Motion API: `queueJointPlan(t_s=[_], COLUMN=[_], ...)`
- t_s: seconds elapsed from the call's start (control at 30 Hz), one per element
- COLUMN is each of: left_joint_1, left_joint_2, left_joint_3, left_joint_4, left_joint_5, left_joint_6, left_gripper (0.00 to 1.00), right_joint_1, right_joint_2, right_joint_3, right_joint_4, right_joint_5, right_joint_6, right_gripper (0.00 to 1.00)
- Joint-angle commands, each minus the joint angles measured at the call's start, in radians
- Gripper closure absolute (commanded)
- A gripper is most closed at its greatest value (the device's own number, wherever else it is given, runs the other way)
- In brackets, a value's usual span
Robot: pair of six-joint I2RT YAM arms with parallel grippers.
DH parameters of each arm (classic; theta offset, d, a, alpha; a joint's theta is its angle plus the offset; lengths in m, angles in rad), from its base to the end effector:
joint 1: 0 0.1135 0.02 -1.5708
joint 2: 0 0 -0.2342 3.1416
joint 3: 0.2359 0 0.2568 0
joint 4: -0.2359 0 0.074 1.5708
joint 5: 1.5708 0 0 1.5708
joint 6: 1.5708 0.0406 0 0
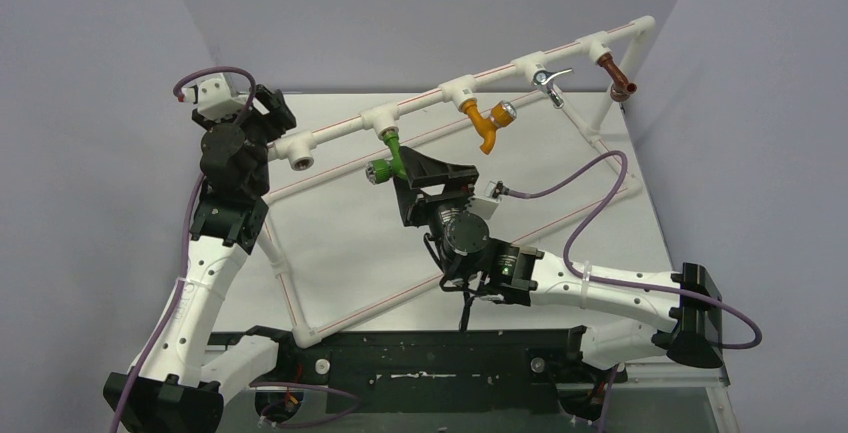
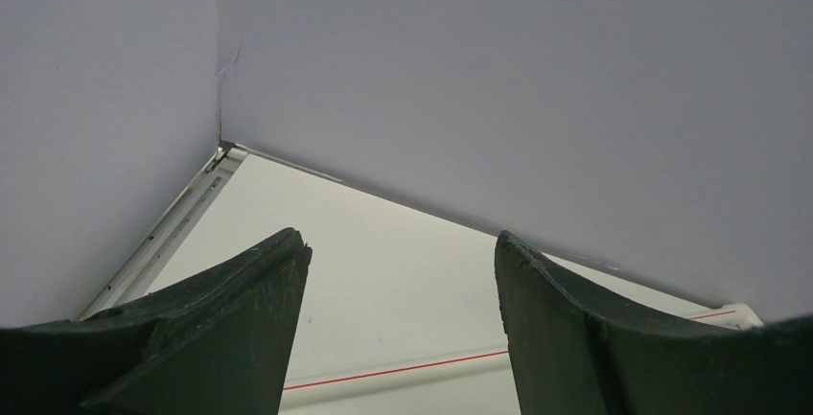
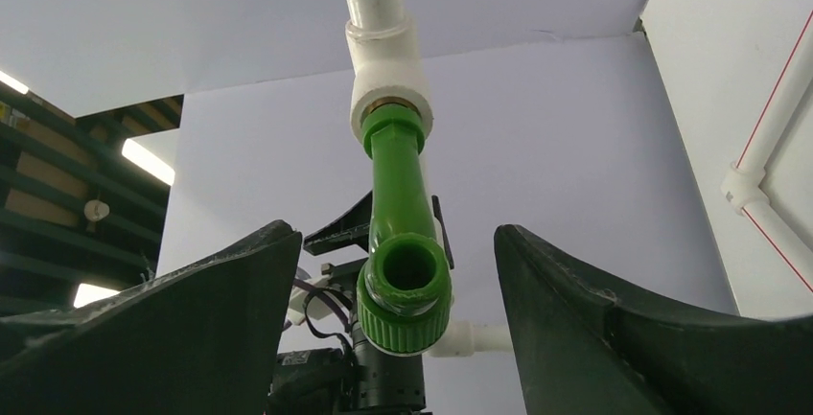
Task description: Install the water faucets
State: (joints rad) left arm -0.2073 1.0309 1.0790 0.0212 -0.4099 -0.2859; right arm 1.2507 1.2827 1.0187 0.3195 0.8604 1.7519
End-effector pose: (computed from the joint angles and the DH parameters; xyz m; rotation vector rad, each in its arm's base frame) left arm 0.2549 -0.0371 0.3940 -0.3855 1.4578 -0.0884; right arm 0.1269 0.2850 0.3364 1.1718 1.3849 1.6693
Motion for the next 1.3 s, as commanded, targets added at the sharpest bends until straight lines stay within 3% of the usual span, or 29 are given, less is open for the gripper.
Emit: queueJointPlan(t_s=[0.0, 0.23, 0.37, 1.0, 1.27], left_joint_1=[-0.014, -0.014, -0.015, -0.012, -0.006], left_joint_2=[0.032, 0.032, 0.035, 0.055, 0.061], left_joint_3=[-0.077, -0.077, -0.078, -0.076, -0.074], left_joint_4=[-0.28, -0.28, -0.28, -0.285, -0.285], left_joint_5=[0.046, 0.049, 0.047, 0.041, 0.04], left_joint_6=[0.033, 0.033, 0.033, 0.04, 0.042], left_gripper=[0.31, 0.32, 0.32, 0.31, 0.32], right_joint_1=[0.002, 0.009, 0.009, -0.025, -0.028], right_joint_2=[-0.051, -0.085, -0.119, -0.292, -0.324], right_joint_3=[-0.002, -0.004, -0.024, 0.025, 0.101], right_joint_4=[-0.008, -0.052, 0.012, -0.136, -0.235], right_joint_5=[-0.012, -0.072, -0.113, -0.438, -0.587], right_joint_6=[-0.021, -0.165, -0.361, -1.133, -1.568], right_gripper=[0.23, 0.18, 0.15, 0.19, 0.19])
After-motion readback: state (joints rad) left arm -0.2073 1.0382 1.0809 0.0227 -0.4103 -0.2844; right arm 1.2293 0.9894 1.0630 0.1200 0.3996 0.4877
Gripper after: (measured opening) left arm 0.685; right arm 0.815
